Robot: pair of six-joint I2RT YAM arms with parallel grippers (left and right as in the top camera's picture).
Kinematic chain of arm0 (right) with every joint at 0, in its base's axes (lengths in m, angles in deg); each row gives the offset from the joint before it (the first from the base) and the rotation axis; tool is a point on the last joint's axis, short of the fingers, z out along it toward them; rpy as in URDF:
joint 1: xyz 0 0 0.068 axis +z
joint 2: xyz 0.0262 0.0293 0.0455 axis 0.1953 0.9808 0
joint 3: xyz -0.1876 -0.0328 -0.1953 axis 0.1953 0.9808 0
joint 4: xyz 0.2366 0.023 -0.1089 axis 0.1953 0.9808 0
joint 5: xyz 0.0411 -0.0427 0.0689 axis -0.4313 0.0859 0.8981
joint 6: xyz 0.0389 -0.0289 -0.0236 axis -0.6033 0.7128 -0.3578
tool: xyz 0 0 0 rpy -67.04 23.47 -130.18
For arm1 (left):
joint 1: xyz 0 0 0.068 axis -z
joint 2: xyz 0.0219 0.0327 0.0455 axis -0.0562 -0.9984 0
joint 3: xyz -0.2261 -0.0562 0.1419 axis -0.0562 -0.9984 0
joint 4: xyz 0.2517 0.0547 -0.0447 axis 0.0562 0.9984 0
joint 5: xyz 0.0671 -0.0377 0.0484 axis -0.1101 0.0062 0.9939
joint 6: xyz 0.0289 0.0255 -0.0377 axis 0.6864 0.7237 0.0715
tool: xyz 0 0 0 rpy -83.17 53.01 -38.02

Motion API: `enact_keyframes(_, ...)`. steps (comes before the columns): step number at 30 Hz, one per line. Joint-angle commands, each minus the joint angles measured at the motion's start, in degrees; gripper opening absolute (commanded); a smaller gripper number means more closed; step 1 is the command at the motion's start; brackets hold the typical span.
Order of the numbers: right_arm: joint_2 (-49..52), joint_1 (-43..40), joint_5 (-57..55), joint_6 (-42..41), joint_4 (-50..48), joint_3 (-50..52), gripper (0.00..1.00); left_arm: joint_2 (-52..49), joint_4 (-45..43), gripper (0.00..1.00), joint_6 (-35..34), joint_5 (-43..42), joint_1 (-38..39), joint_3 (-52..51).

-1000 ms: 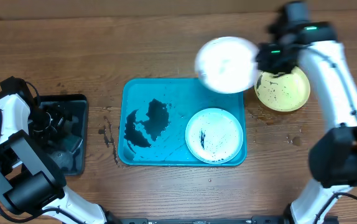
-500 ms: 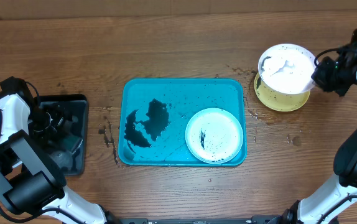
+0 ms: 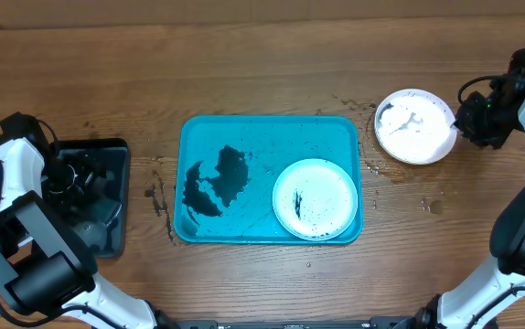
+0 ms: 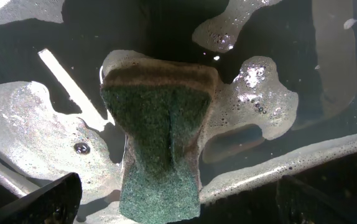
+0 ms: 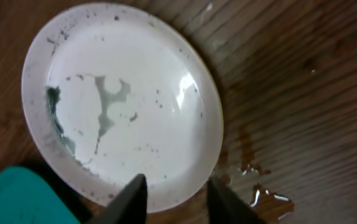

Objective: Clean dirty plates on tray and stack at the side
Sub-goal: 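Release the plate and move the right gripper to the second white plate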

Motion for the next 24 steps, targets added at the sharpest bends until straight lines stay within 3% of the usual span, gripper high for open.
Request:
enact_keyframes(1, 0.0, 0.4, 2.8, 0.0, 0.9, 0.3, 0.38, -0.1, -0.1, 1.00, 0.5, -0.3, 0.1, 0.2)
enact_keyframes(6, 0.0, 4.3, 15.2, 6.6, 7.9, 0.3, 0.38, -0.1, -0.1, 1.00, 0.5, -0.3, 0.1, 0.2)
enact_keyframes(13, 0.0, 18.0, 5.0, 7.7, 12.3, 3.0, 0.38, -0.1, -0.1, 0.99, 0.5, -0.3, 0.1, 0.2)
enact_keyframes(19, 0.0, 30.0, 1.0, 7.3, 5.6, 11.0, 0.37, -0.1, -0.1, 1.00, 0.5, -0.3, 0.1, 0.2)
enact_keyframes(24, 0.0, 33.7, -1.6, 7.3, 2.9, 13.6, 0.37, -0.1, -0.1, 1.00, 0.5, -0.3, 0.1, 0.2)
